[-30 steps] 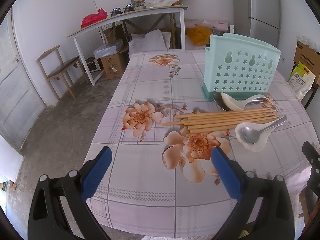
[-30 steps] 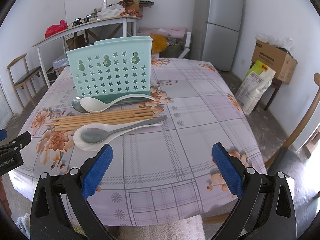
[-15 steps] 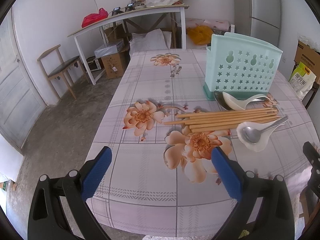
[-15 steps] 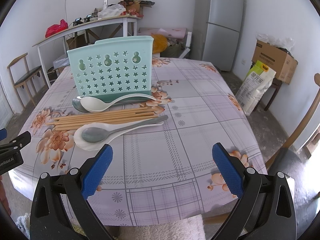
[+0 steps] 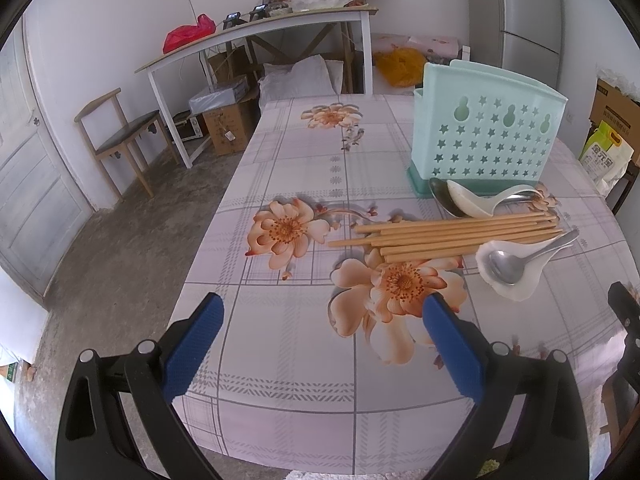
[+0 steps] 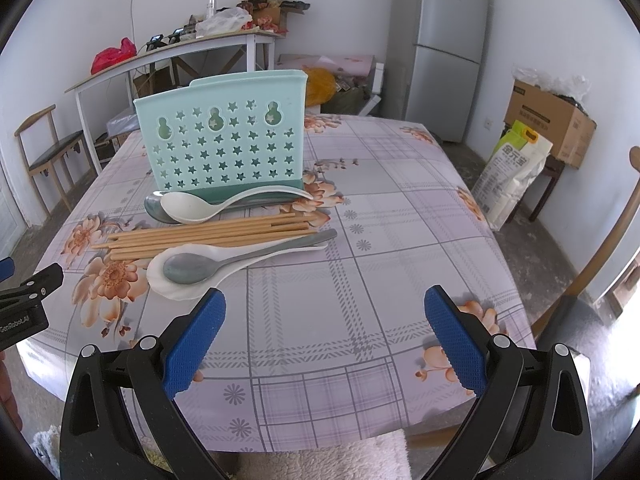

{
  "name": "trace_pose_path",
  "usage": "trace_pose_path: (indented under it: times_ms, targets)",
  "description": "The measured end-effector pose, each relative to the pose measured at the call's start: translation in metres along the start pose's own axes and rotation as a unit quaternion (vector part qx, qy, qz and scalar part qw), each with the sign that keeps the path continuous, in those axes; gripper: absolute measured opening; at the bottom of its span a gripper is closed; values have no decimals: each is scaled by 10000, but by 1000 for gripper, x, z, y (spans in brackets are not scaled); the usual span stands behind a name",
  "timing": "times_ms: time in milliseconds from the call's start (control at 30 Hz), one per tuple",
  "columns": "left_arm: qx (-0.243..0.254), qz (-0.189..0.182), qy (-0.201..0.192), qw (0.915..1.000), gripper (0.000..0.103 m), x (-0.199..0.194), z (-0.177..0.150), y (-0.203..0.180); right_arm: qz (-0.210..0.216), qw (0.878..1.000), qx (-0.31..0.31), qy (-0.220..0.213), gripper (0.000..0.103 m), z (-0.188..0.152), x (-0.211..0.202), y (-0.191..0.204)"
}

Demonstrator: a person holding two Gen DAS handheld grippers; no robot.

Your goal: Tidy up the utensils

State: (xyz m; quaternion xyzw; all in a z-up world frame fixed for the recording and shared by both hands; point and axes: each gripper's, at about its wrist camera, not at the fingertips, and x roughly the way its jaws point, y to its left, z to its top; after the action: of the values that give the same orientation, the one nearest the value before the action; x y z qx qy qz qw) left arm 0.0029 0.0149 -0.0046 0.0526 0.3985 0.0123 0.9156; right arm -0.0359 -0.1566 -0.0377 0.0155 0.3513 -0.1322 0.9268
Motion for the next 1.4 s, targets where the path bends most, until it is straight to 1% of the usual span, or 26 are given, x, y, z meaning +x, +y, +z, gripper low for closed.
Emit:
trace_pose_path:
  times_ms: [100, 233, 300, 400, 500, 567, 600, 633, 733, 900, 933, 967, 1000, 1067, 1100, 1133, 1167, 1200, 1267, 1367, 1400]
  targets:
    - [14, -71, 11, 10000, 97, 3, -1, 0, -5, 10000, -6, 26, 95, -1, 1, 2]
    - [86, -303, -15, 9995, 97, 8, 2, -4, -12, 10000, -13, 79, 95, -3, 4, 5]
    - [64, -646, 19, 9979, 97, 10, 3, -5, -3, 9999, -23, 110, 95, -6, 6, 6]
    - [-32, -1215, 114, 9925, 97, 15, 7, -7, 34, 9998, -28, 197, 95, -10, 11, 6]
    - [-169, -1667, -5, 9859, 97, 16, 10, -9, 59, 9996, -58, 274, 95, -12, 18, 5]
    - [-255, -1968, -173, 9800, 97, 14, 12, -10, 73, 9995, -86, 289, 95, -13, 20, 5]
    - [-316, -2188, -226, 9750, 97, 15, 14, -12, 76, 9995, -100, 290, 95, -13, 21, 5]
    - [-400, -2322, -219, 9716, 97, 17, 16, -12, 83, 9995, -106, 291, 95, -14, 22, 5]
    - [-453, -2477, -72, 9678, 97, 25, 21, -20, 135, 9994, -86, 300, 95, -14, 25, 4]
    - [-155, -2854, 77, 9583, 97, 32, 24, -39, 226, 9994, -43, 264, 95, -13, 28, 0]
    - [-125, -2924, 111, 9562, 95, 33, 23, -41, 250, 9994, -24, 231, 95, -13, 28, 0]
    - [-90, -3020, 172, 9531, 89, 34, 23, -46, 262, 9995, -9, 203, 95, -13, 27, -1]
    - [-67, -3094, 264, 9505, 86, 37, 22, -50, 286, 9995, 23, 156, 95, -13, 26, -3]
    - [-85, -3236, 451, 9451, 69, 45, 21, -56, 321, 9994, 54, 109, 95, -11, 26, -4]
    - [-110, -3288, 541, 9428, 65, 49, 21, -60, 346, 9993, 87, 76, 95, -11, 25, -6]
    - [-135, -3320, 621, 9411, 58, 53, 20, -61, 357, 9993, 99, 64, 95, -10, 26, -6]
    - [-162, -3327, 690, 9404, 51, 57, 20, -63, 371, 9992, 113, 51, 94, -10, 26, -7]
    - [-199, -3325, 778, 9397, 47, 62, 19, -65, 385, 9992, 129, 31, 94, -10, 25, -8]
    - [-228, -3300, 901, 9394, 35, 69, 18, -69, 396, 9991, 148, 3, 93, -9, 25, -9]
    - [-266, -3282, 1025, 9387, 24, 75, 16, -68, 416, 9990, 187, -25, 92, -9, 24, -11]
    - [-279, -3269, 1051, 9388, 21, 76, 15, -68, 422, 9989, 201, -31, 91, -9, 24, -11]
